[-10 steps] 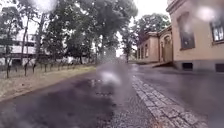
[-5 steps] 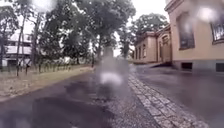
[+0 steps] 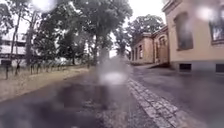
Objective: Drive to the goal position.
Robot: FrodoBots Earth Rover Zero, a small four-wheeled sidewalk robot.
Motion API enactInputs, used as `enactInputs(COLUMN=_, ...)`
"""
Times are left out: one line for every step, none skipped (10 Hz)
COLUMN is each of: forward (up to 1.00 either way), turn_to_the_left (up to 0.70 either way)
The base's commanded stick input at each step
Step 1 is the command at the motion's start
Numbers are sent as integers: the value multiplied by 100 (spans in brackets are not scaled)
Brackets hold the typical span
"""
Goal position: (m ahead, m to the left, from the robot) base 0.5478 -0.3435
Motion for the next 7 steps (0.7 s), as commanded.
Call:
enactInputs(forward=70, turn_to_the_left=-14)
enactInputs(forward=70, turn_to_the_left=-14)
enactInputs(forward=70, turn_to_the_left=-11)
enactInputs(forward=70, turn_to_the_left=-7)
enactInputs(forward=70, turn_to_the_left=-4)
enactInputs(forward=70, turn_to_the_left=-1)
enactInputs(forward=70, turn_to_the_left=0)
